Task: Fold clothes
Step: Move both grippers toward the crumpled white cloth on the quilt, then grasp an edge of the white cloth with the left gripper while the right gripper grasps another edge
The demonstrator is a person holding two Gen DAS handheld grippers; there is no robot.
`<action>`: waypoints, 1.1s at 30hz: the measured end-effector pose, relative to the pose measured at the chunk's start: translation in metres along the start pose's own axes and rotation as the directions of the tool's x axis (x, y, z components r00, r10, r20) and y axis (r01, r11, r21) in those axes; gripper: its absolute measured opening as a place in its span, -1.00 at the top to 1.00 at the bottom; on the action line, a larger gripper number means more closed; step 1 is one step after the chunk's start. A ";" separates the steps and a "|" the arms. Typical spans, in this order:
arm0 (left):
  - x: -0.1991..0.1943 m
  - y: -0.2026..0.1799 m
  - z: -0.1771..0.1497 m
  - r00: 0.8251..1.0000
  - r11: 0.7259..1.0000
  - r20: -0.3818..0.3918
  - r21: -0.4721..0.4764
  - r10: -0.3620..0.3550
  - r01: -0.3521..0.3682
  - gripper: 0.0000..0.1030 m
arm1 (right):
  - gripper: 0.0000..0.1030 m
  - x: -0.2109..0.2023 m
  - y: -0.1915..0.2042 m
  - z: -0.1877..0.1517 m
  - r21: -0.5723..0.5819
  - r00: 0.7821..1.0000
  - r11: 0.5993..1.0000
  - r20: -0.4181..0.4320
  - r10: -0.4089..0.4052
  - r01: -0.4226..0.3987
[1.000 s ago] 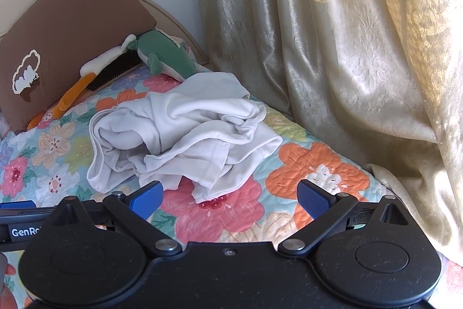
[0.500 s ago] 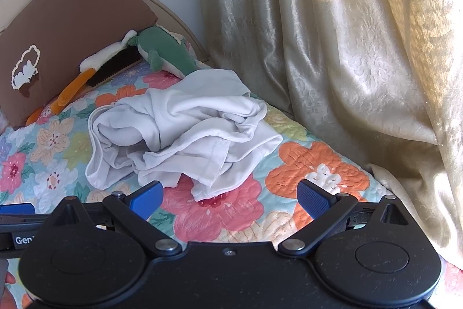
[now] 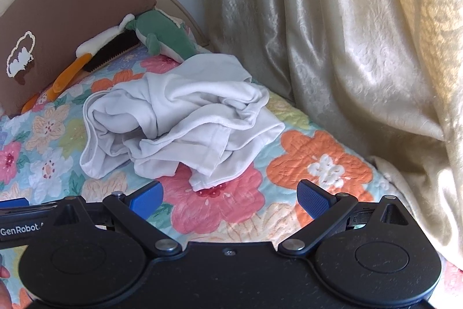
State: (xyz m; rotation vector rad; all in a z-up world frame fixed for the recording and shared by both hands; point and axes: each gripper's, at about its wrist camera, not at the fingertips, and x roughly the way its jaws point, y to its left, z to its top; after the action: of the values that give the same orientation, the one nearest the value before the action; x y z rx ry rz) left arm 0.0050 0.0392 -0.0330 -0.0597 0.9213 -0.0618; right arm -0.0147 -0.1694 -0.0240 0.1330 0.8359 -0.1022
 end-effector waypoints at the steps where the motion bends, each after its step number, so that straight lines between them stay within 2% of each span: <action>1: 0.000 0.003 0.000 1.000 1.000 0.009 0.000 -0.003 0.003 -0.97 | -0.95 0.001 0.000 0.000 0.004 1.000 1.000 -0.008 0.006 -0.006; 3: 0.001 0.008 0.001 1.000 1.000 0.025 -0.001 -0.008 0.008 -0.97 | -0.96 0.004 -0.003 0.001 0.024 0.999 1.000 -0.034 0.019 -0.018; 5: 0.001 0.012 0.004 0.999 1.000 0.045 0.004 -0.012 0.012 -0.97 | -0.95 0.000 -0.007 0.006 0.095 0.999 0.995 -0.031 0.043 -0.039; 7: 0.000 0.016 0.008 0.997 1.000 0.070 0.013 -0.015 0.014 -0.97 | -0.95 -0.018 -0.005 0.013 0.152 0.993 0.982 0.055 0.104 -0.111; 10: -0.004 0.026 0.017 0.994 0.999 0.101 -0.010 -0.041 0.042 -0.98 | -0.96 -0.032 0.009 0.034 0.169 0.954 0.946 0.165 0.250 -0.277; 11: -0.004 0.031 0.020 0.992 0.998 0.110 -0.033 -0.058 0.062 -0.98 | -0.96 -0.029 0.013 0.042 0.184 0.949 0.937 0.166 0.268 -0.296; 12: -0.003 0.036 0.023 0.989 0.995 0.125 -0.054 -0.076 0.083 -0.99 | -0.96 -0.022 0.016 0.051 0.199 0.946 0.930 0.163 0.279 -0.308; 14: 0.007 0.046 0.029 0.979 0.989 0.170 -0.079 -0.109 0.124 -1.00 | -0.97 -0.002 0.019 0.065 0.254 0.954 0.923 0.151 0.258 -0.289; 16: 0.020 0.054 0.036 0.970 0.983 0.203 -0.101 -0.132 0.155 -1.00 | -0.97 0.032 0.015 0.066 0.374 0.964 0.890 0.143 0.223 -0.262; 17: 0.031 0.056 0.040 0.973 0.982 0.191 -0.115 -0.127 0.150 -1.00 | -0.97 0.050 0.012 0.063 0.442 0.968 0.862 0.141 0.205 -0.247; 18: 0.041 0.059 0.044 0.976 0.979 0.178 -0.138 -0.124 0.150 -1.00 | -0.97 0.073 0.009 0.053 0.510 0.971 0.826 0.105 0.216 -0.239; 19: 0.049 0.063 0.047 0.975 0.975 0.178 -0.155 -0.130 0.158 -1.00 | -0.96 0.094 0.006 0.044 0.565 0.965 0.793 0.022 0.262 -0.229; 20: 0.055 0.065 0.049 0.973 0.973 0.187 -0.164 -0.134 0.166 -1.00 | -0.81 0.115 -0.002 0.034 0.638 0.939 0.731 -0.035 0.341 -0.241; 21: 0.061 0.067 0.051 0.971 0.970 0.196 -0.172 -0.139 0.173 -1.00 | -0.77 0.125 -0.011 0.029 0.687 0.924 0.678 -0.026 0.381 -0.261; 22: 0.067 0.069 0.053 0.968 0.967 0.205 -0.180 -0.143 0.181 -1.00 | -0.78 0.130 -0.020 0.027 0.710 0.925 0.655 -0.016 0.379 -0.256; 24: 0.079 0.072 0.056 0.967 0.969 0.217 -0.176 -0.136 0.176 -1.00 | -0.78 0.136 -0.036 0.026 0.740 0.941 0.642 -0.038 0.337 -0.200; 26: 0.092 0.073 0.060 0.966 0.970 0.221 -0.167 -0.136 0.175 -1.00 | -0.89 0.138 -0.050 0.021 0.769 0.957 0.613 -0.006 0.289 -0.181; 27: 0.098 0.073 0.062 0.965 0.970 0.220 -0.163 -0.143 0.181 -1.00 | -0.90 0.142 -0.057 0.016 0.799 0.958 0.575 0.006 0.287 -0.178; 28: 0.105 0.073 0.064 0.964 0.969 0.218 -0.159 -0.150 0.187 -1.00 | -0.90 0.149 -0.065 0.010 0.837 0.951 0.513 0.028 0.309 -0.191; 31: 0.121 0.071 0.069 0.961 0.968 0.216 -0.140 -0.174 0.207 -1.00 | -0.90 0.169 -0.081 -0.006 0.919 0.909 0.307 0.111 0.401 -0.248; 33: 0.125 0.070 0.071 0.952 0.963 0.233 -0.132 -0.200 0.235 -1.00 | -0.91 0.181 -0.083 -0.013 0.932 0.885 0.204 0.190 0.425 -0.299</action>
State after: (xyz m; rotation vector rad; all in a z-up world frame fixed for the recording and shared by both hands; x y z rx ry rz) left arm 0.1394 0.1008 -0.0948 -0.3111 0.6954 -0.1845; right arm 0.0841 -0.2562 -0.1739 1.5424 0.7224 -0.1350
